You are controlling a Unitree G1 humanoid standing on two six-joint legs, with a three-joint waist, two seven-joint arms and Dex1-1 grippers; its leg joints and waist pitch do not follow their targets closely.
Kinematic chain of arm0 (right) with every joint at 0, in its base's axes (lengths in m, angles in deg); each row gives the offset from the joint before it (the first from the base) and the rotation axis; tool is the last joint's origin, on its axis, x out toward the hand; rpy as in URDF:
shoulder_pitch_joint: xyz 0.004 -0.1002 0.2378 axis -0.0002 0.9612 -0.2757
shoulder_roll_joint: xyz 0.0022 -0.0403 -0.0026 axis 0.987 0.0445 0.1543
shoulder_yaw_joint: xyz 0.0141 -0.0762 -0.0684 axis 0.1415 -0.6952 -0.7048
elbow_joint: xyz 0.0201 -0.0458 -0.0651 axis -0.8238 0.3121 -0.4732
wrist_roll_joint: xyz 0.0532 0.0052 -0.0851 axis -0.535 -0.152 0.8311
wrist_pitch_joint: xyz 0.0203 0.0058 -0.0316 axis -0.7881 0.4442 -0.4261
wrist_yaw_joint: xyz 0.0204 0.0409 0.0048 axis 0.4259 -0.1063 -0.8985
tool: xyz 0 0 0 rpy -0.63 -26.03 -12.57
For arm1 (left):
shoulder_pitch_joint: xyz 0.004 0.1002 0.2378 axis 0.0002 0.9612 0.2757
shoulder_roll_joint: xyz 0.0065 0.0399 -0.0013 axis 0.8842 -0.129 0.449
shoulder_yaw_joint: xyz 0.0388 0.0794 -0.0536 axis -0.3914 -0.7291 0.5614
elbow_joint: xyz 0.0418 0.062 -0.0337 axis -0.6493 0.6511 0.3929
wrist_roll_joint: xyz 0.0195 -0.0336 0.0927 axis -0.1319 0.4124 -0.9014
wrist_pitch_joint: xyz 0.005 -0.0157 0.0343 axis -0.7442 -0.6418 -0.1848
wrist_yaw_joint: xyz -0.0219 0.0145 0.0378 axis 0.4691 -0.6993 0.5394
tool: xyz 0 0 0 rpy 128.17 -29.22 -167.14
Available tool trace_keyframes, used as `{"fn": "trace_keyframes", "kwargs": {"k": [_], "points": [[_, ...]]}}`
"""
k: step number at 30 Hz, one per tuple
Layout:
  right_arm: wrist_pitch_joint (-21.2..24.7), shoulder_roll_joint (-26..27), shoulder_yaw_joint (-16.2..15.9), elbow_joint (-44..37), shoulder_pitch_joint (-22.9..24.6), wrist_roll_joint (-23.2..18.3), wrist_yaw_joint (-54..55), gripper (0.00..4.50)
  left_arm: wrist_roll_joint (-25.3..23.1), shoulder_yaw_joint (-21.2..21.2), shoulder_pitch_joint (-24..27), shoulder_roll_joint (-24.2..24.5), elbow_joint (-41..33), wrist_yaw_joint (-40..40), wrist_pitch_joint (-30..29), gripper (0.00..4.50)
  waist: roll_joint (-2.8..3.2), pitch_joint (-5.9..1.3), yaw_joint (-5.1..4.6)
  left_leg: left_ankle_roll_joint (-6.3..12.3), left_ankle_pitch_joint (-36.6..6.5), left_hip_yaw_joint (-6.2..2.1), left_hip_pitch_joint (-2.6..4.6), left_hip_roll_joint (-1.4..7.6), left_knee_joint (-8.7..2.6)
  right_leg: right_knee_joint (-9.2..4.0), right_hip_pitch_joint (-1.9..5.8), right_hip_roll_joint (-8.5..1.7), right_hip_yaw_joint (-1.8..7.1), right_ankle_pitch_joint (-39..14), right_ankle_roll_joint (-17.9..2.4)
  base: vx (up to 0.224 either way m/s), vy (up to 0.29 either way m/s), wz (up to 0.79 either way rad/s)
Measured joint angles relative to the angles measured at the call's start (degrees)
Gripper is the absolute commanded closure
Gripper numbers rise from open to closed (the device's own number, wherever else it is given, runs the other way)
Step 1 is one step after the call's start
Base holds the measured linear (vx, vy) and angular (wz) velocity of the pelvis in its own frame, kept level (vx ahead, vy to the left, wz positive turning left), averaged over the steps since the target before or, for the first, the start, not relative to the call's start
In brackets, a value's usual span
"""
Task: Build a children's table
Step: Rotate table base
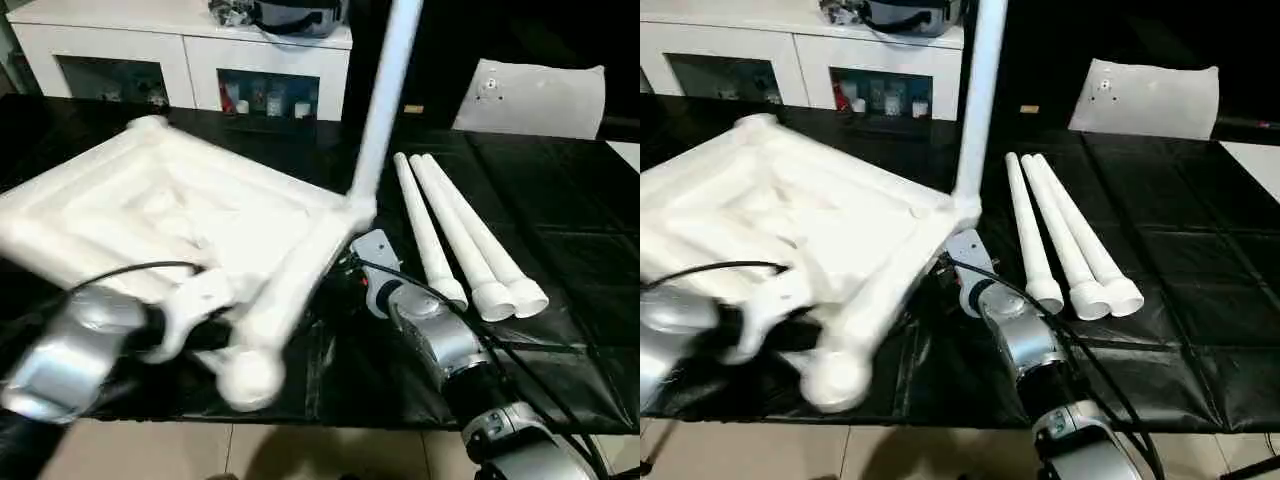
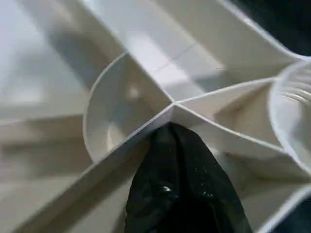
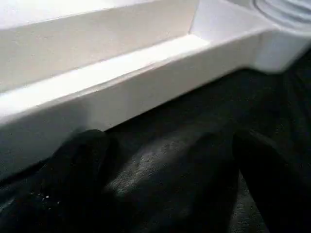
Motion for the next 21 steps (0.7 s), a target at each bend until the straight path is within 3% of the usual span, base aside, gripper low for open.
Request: {"fn": "trace_keyframes", "kwargs": {"k": [7,9,16,18,21], "points": [[-1.08,-0.05,0.23,0.11,-0.1,0.62,0.66,0.0,-2.18,-0.26,-7.02,-9.39,12.02,-11.05,8.17,4.48,0.15,0.1,0.13,-0.02,0.02,-0.05,-0.23,0.01,-0.01,-0.02,-0.08,0.01,-0.04,0.05,0.02,0.0,0.0,0.0],[-1.26,-0.27,0.33,-0.32,-0.06,1.02,1.2,0.0,-2.36,0.8,-8.67,-12.31,15.75,-14.67,10.35,4.48,0.15,0.1,0.14,-0.01,0.02,-0.06,-0.61,0.01,0.0,-0.04,-0.13,0.01,-0.05,0.05,0.02,0.0,0.0,0.0],[-1.27,-1.69,2.01,-6.06,0.96,1.2,3.29,0.0,-2.39,1.77,-10.39,-16.82,19.46,-21.43,15.29,4.48,0.15,0.1,0.13,0.17,0.05,-0.04,-1.14,0.02,-0.01,-0.04,-0.83,0.02,-0.06,0.13,-0.11,0.0,0.0,0.0],[0.84,-1.91,3.17,-10.01,1.43,1.14,4.59,0.0,-1.82,3.25,-10.23,-17.96,18.91,-22.29,16.86,4.48,0.16,0.11,0.16,0.21,0.09,-0.04,-1.21,0.05,-0.02,-0.03,-0.92,0.03,-0.08,0.13,-0.11,0.0,0.0,0.0],[11.1,-1.69,5.84,-18.61,1.12,1.22,7.83,0.0,1.35,7.18,-9.16,-19.32,13.9,-23.46,17.76,4.16,0.16,0.1,0.15,0.06,0.0,-0.01,-0.96,0.08,-0.02,-0.03,-0.71,0.05,-0.07,0.13,-0.12,0.0,0.0,0.0]]}}
